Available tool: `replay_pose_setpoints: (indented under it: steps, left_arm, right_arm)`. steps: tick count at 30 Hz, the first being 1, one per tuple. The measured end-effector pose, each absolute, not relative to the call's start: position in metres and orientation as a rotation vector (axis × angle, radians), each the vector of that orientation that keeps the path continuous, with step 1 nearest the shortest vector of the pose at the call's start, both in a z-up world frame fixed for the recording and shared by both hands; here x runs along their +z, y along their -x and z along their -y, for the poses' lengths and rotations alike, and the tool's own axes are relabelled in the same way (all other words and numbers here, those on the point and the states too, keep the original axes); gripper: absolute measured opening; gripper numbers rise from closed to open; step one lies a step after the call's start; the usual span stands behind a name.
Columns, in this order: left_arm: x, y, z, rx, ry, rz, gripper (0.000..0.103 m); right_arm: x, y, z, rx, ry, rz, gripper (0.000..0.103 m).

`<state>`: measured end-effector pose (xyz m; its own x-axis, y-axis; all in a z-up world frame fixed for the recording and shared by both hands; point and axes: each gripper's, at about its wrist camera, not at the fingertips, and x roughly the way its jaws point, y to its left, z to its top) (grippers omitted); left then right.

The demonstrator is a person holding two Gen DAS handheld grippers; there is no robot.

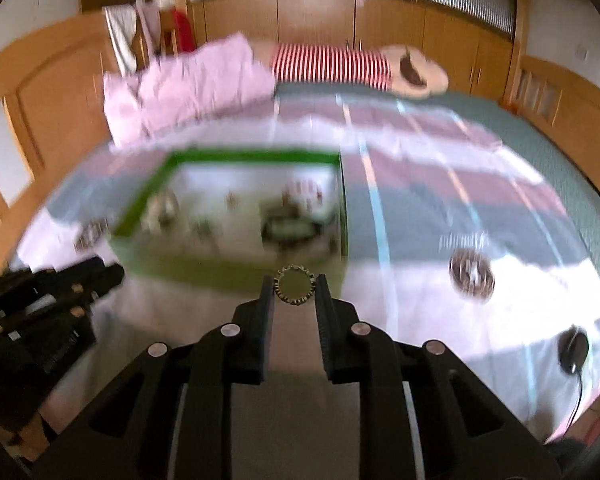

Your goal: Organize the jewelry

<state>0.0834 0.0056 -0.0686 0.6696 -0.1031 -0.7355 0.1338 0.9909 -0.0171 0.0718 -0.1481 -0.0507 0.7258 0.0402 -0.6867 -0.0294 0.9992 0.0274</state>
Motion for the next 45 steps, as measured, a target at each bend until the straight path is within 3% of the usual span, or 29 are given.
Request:
replay_pose_setpoints:
  steps: [6,10,22,28,29,32,34,36,39,41,45]
  left_arm:
    - [-0.015,-0.130,-0.012,-0.081,-0.034,-0.738,0.021]
    - [-0.010,-0.169,-0.017,-0.054,-0.031,-0.751,0.021]
    - [-0.108,-0.233,-0.011,-0.009,-0.061,-0.932,0.021]
    - [-0.129,-0.242,-0.013,-0.019,-0.055,-0.969,0.021]
    - [-0.130,-0.241,-0.014,-0.018,-0.053,-0.969,0.024]
    - [-0.122,-0.235,-0.017,-0.030,-0.027,-0.950,0.045]
    - [-0.112,-0.227,-0.017,-0.021,-0.033,-0.920,0.054]
    - [-0.096,-0.213,-0.019,-0.011,-0.033,-0.878,0.071]
    - [-0.071,-0.184,-0.025,0.022,-0.027,-0.814,0.085]
    - [-0.060,-0.169,-0.025,0.049,-0.039,-0.787,0.088]
    - [-0.046,-0.138,-0.022,0.067,-0.065,-0.747,0.099]
  right_arm:
    - [0.002,-0.124,0.149,0.026,-0.085,-0.676,0.021]
    - [0.000,-0.167,0.149,0.004,-0.115,-0.709,0.021]
    - [-0.116,-0.237,0.141,-0.054,-0.098,-0.958,0.021]
    - [-0.138,-0.242,0.142,-0.065,-0.110,-1.010,0.022]
    - [-0.137,-0.241,0.142,-0.063,-0.117,-1.008,0.028]
    - [-0.126,-0.235,0.142,-0.063,-0.116,-0.979,0.046]
    - [-0.112,-0.227,0.142,-0.061,-0.114,-0.945,0.053]
    - [-0.090,-0.211,0.143,-0.063,-0.109,-0.896,0.071]
    - [-0.065,-0.185,0.143,-0.078,-0.092,-0.830,0.090]
    - [-0.052,-0.166,0.143,-0.110,-0.078,-0.803,0.099]
    - [-0.044,-0.136,0.143,-0.115,-0.092,-0.784,0.100]
